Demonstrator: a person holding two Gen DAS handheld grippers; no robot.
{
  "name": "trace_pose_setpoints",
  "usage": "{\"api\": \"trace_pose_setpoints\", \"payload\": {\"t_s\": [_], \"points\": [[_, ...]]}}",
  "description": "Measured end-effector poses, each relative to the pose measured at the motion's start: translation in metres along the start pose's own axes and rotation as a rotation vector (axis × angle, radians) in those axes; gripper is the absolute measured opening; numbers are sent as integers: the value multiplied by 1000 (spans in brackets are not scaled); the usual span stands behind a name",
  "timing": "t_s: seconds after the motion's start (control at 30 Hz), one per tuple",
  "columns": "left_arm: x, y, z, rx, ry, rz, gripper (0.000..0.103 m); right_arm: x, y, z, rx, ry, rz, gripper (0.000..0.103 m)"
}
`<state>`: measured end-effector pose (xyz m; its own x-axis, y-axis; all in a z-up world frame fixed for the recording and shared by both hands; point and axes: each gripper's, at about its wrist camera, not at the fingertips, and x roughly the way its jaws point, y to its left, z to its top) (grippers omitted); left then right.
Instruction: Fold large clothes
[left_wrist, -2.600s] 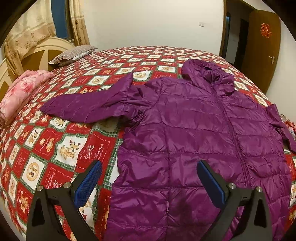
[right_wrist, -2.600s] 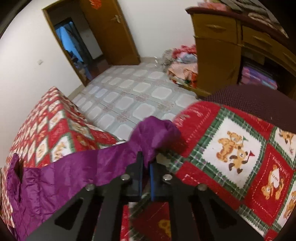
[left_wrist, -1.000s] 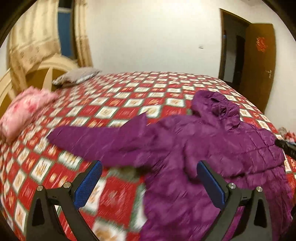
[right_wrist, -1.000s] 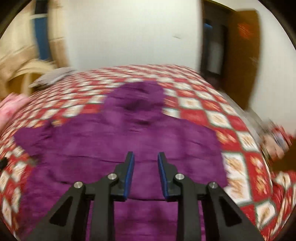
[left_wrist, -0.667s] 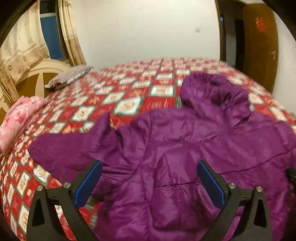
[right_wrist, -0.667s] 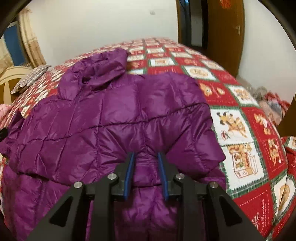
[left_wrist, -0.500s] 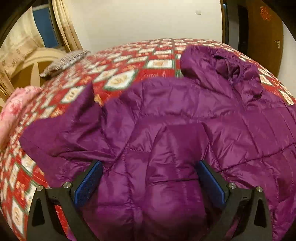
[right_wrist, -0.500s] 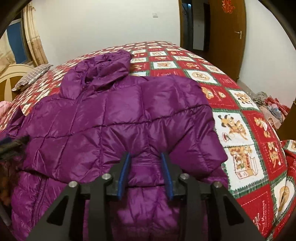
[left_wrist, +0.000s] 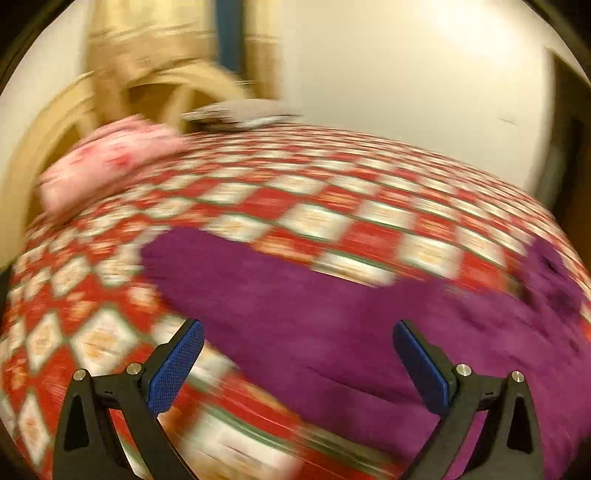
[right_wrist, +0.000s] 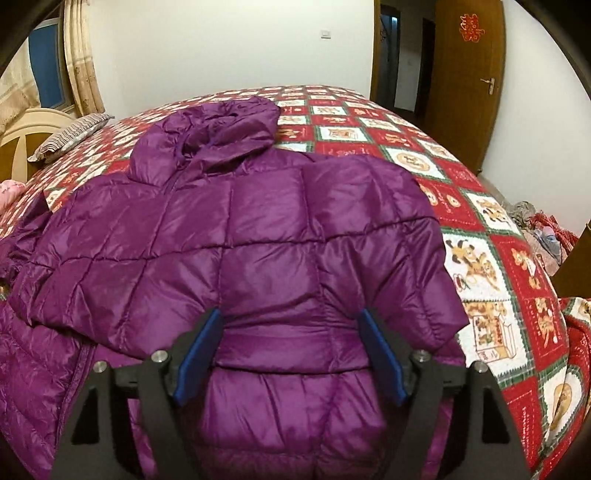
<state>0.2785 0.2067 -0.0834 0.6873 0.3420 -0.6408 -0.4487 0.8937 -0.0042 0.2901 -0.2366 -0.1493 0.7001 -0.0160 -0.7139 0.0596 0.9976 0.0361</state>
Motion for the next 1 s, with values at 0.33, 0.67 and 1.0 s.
{"api": "trace_pose_setpoints", "payload": {"t_s": [0.33,0.67,1.0], "points": [[124,113,15,-323,266,169,102,1,2,-1,-7,3,-18,81],[119,101,6,-287,143,146,33,2,2,-2,-9,3,-26,82],[59,74,50,-240,-7,-74,7,1,0,-3,2,-3,-12,82]]}}
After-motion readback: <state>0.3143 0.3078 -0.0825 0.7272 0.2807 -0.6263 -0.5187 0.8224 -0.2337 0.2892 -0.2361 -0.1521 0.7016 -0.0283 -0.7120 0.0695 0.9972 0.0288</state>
